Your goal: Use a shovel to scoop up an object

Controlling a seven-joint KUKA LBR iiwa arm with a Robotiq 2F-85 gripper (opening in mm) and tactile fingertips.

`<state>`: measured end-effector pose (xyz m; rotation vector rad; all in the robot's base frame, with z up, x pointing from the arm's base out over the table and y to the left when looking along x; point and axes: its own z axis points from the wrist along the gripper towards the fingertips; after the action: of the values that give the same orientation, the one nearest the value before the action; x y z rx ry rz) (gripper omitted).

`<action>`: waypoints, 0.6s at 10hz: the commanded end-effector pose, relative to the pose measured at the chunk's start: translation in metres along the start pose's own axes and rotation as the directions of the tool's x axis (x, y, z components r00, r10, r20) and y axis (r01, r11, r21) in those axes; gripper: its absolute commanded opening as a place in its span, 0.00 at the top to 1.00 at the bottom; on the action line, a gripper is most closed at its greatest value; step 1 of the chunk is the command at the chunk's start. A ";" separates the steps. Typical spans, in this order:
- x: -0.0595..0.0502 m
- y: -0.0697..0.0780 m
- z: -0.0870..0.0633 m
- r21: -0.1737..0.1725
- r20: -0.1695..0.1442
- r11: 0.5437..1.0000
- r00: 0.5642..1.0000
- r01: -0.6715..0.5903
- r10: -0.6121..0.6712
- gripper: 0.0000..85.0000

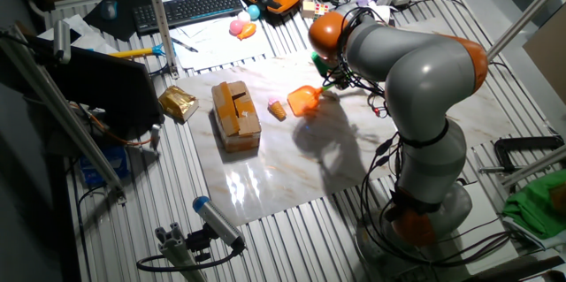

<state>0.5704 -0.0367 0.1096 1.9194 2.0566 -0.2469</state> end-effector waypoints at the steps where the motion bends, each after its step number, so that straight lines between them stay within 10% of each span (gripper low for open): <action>1: 0.000 0.000 -0.001 -0.003 0.003 1.000 1.000 0.003 -0.003 0.99; 6: -0.002 -0.001 0.002 -0.007 0.018 1.000 1.000 0.008 -0.007 0.99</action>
<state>0.5697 -0.0391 0.1084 1.8987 2.0484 -0.2584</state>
